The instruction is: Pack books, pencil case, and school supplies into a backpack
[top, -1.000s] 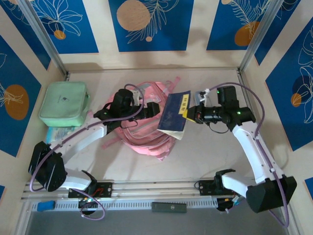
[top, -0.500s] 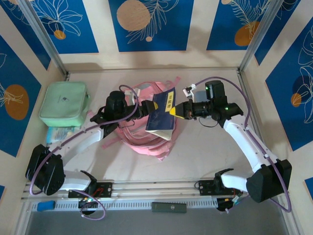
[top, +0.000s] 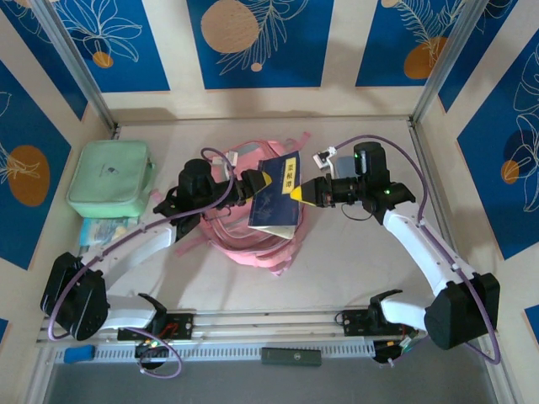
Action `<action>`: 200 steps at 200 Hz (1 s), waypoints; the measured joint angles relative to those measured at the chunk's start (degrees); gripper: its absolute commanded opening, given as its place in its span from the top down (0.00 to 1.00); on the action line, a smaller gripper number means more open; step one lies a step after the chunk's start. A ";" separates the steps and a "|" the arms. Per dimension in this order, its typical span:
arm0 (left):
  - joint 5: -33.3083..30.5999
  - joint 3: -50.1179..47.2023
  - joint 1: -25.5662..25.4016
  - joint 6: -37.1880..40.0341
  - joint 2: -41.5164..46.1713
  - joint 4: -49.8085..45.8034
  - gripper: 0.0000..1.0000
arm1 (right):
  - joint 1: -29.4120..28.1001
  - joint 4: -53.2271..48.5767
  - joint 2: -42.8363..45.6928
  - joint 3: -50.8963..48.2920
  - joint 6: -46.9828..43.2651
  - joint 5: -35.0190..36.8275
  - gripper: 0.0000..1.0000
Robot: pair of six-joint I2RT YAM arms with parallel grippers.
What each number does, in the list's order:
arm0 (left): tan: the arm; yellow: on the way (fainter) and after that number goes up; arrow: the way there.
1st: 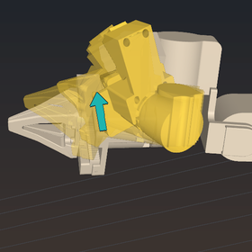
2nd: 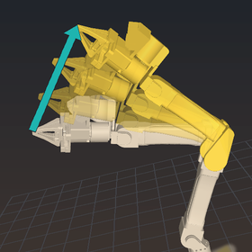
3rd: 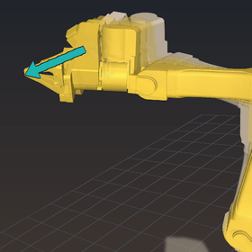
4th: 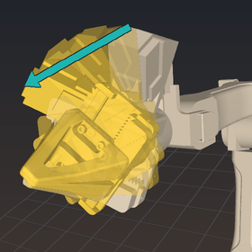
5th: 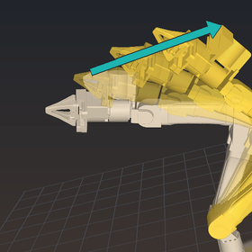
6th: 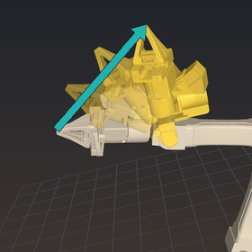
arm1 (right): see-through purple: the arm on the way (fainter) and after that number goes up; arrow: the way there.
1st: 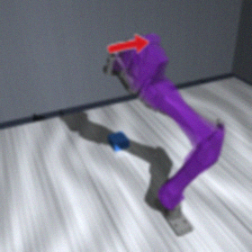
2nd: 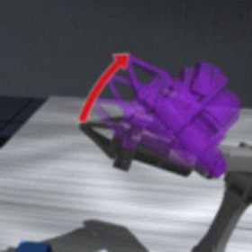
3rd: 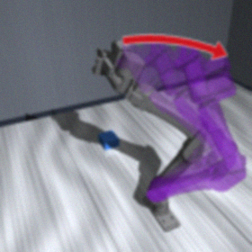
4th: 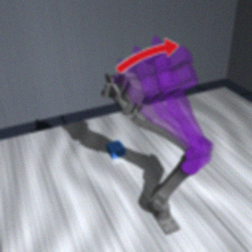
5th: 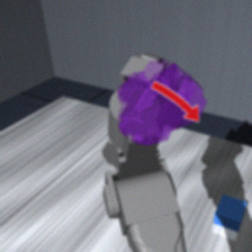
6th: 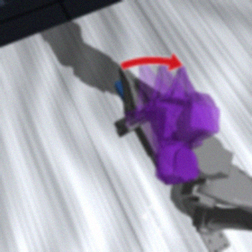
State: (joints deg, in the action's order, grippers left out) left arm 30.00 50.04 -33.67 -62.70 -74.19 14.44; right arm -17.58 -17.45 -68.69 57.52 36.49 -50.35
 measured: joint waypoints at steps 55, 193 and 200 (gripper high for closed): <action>-0.59 0.02 -0.61 -1.46 2.14 -1.60 0.42 | 0.00 1.66 0.00 -0.31 -0.37 -1.75 1.00; -1.53 2.10 -1.49 -1.60 1.22 -1.09 1.00 | 4.72 -8.39 -0.81 -3.32 -4.09 2.56 0.03; -1.51 2.47 -1.51 -2.23 0.63 0.07 1.00 | 5.44 -8.92 -0.68 -3.32 -4.07 2.67 0.00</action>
State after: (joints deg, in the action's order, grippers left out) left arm 28.49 52.51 -35.18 -64.93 -73.56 14.50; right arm -12.14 -26.37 -69.36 54.19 32.42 -47.68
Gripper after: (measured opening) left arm 0.138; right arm 0.933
